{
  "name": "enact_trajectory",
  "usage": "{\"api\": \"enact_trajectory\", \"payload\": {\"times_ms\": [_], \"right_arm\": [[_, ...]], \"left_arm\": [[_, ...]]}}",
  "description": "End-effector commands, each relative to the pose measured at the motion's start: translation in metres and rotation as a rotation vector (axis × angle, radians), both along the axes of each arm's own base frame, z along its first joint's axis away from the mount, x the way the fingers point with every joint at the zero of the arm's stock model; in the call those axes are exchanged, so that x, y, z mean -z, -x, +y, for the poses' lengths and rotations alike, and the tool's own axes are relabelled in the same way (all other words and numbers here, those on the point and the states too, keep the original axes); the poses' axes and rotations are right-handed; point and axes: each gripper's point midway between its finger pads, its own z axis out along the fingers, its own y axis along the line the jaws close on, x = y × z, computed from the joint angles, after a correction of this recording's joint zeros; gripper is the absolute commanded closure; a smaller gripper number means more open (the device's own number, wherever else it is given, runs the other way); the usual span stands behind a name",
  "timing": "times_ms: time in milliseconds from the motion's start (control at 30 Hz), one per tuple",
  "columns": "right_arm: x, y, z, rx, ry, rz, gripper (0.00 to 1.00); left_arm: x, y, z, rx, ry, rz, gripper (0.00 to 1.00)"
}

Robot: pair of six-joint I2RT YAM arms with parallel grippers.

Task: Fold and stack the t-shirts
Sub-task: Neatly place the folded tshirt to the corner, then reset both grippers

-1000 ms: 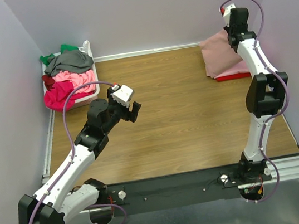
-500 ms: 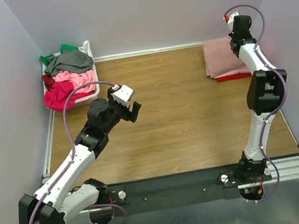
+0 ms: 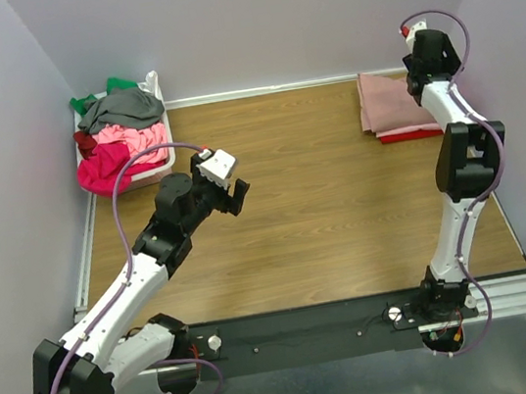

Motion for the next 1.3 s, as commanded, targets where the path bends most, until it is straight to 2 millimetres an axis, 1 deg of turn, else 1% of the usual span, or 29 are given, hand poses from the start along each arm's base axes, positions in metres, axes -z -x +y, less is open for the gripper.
{"api": "enact_trajectory", "payload": {"times_ms": [0,33,67,100,133,167,200,267,300,333,367,400,433,467,500,533,567,600,633,667,700,767,800,833,867,967,1033,1200,1267], "right_arm": [[-0.049,0.009,0.022,-0.109,-0.099,-0.119,0.15],[-0.047,0.011,0.031,-0.148,-0.141,-0.107,0.13],[-0.031,0.015,0.048,-0.229,-0.208,-0.041,0.13],[-0.037,0.021,0.062,-0.285,-0.263,-0.036,0.11],[-0.032,0.026,0.079,-0.366,-0.319,0.006,0.09],[-0.009,0.04,0.116,-0.521,-0.446,0.095,0.08],[-0.016,0.05,0.134,-0.593,-0.507,0.095,0.07],[-0.013,0.071,0.172,-0.736,-0.649,0.135,0.07],[-0.001,0.091,0.202,-0.84,-0.785,0.177,0.07],[-0.017,0.104,0.215,-0.89,-0.83,0.152,0.07],[-0.021,0.115,0.225,-0.931,-0.869,0.15,0.07],[-0.028,0.124,0.235,-0.972,-0.91,0.139,0.01],[-0.036,0.135,0.239,-0.948,-0.95,0.118,0.0],[-0.04,0.138,0.235,-0.917,-0.94,0.099,0.0],[-0.046,0.14,0.23,-0.881,-0.922,0.072,0.0],[-0.05,0.14,0.22,-0.815,-0.901,0.034,0.0],[-0.062,0.143,0.201,-0.675,-0.868,-0.049,0.0],[-0.067,0.146,0.191,-0.617,-0.844,-0.084,0.0],[-0.061,0.154,0.183,-0.544,-0.849,-0.107,0.0],[-0.081,0.16,0.166,-0.472,-0.785,-0.205,0.0],[-0.085,0.166,0.159,-0.429,-0.775,-0.253,0.0],[-0.092,0.177,0.15,-0.332,-0.81,-0.362,0.0],[-0.093,0.187,0.142,-0.284,-0.794,-0.414,0.0],[-0.093,0.192,0.135,-0.236,-0.788,-0.444,0.0],[-0.086,0.199,0.125,-0.157,-0.792,-0.473,0.0],[-0.088,0.21,0.117,-0.119,-0.76,-0.517,0.0],[-0.082,0.214,0.115,-0.108,-0.747,-0.513,0.0],[-0.087,0.218,0.118,-0.162,-0.717,-0.517,0.0],[-0.085,0.217,0.12,-0.156,-0.75,-0.53,0.0]], "left_arm": [[0.003,0.001,-0.002,0.011,-0.006,-0.005,0.16],[0.003,0.001,-0.002,0.011,-0.005,-0.006,0.16],[0.002,0.001,-0.001,0.005,-0.005,-0.009,0.16],[0.001,0.001,-0.001,0.002,-0.004,-0.009,0.16],[0.001,0.0,0.0,-0.003,-0.001,-0.007,0.16],[-0.003,0.0,0.002,-0.016,0.002,-0.014,0.16],[-0.005,-0.002,0.005,-0.032,0.004,-0.02,0.16],[-0.013,-0.002,0.01,-0.065,0.024,-0.034,0.16],[-0.017,-0.004,0.016,-0.105,0.033,-0.043,0.15],[-0.021,-0.005,0.02,-0.131,0.056,-0.046,0.15],[-0.03,-0.003,0.024,-0.145,0.08,-0.065,0.14],[-0.034,-0.007,0.035,-0.206,0.091,-0.076,0.12],[-0.042,-0.006,0.041,-0.244,0.141,-0.077,0.08],[-0.048,-0.007,0.049,-0.282,0.159,-0.085,0.06],[-0.052,-0.012,0.064,-0.336,0.165,-0.099,0.06],[-0.057,-0.012,0.071,-0.37,0.208,-0.094,0.02],[-0.068,-0.011,0.083,-0.413,0.263,-0.095,0.02],[-0.072,-0.016,0.1,-0.452,0.287,-0.097,0.02],[-0.075,-0.016,0.112,-0.478,0.303,-0.091,0.02],[-0.081,-0.014,0.122,-0.496,0.326,-0.098,0.02],[-0.083,-0.012,0.127,-0.489,0.34,-0.093,0.02],[-0.088,-0.007,0.147,-0.544,0.334,-0.119,0.02],[-0.09,-0.005,0.151,-0.558,0.32,-0.139,0.02],[-0.08,-0.002,0.153,-0.569,0.302,-0.12,0.02],[-0.083,0.003,0.157,-0.58,0.304,-0.138,0.02],[-0.08,0.01,0.158,-0.576,0.315,-0.153,0.02],[-0.081,0.013,0.157,-0.569,0.319,-0.164,0.02],[-0.072,0.016,0.156,-0.557,0.32,-0.158,0.02],[-0.079,0.017,0.156,-0.555,0.33,-0.181,0.02]]}}
